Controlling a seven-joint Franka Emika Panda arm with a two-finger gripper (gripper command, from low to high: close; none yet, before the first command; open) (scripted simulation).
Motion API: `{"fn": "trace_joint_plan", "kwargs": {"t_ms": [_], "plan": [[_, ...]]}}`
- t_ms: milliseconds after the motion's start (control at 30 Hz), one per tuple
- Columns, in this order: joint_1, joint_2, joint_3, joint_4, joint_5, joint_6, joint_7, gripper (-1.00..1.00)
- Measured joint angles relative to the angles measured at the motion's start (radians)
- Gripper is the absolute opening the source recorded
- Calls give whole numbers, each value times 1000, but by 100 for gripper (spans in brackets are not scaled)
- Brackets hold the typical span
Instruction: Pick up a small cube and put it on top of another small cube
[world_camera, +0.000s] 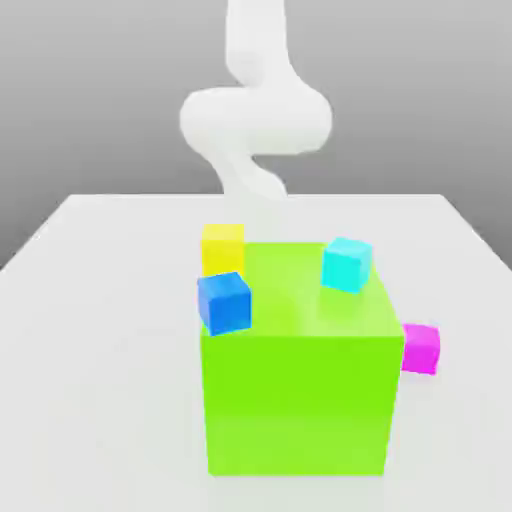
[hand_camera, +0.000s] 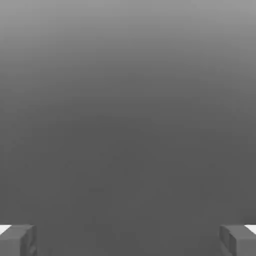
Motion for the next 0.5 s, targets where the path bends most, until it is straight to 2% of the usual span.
{"fn": "trace_joint_plan", "kwargs": {"t_ms": [500], "plan": [[363,389,99,-309,106,283,-329,0]]}}
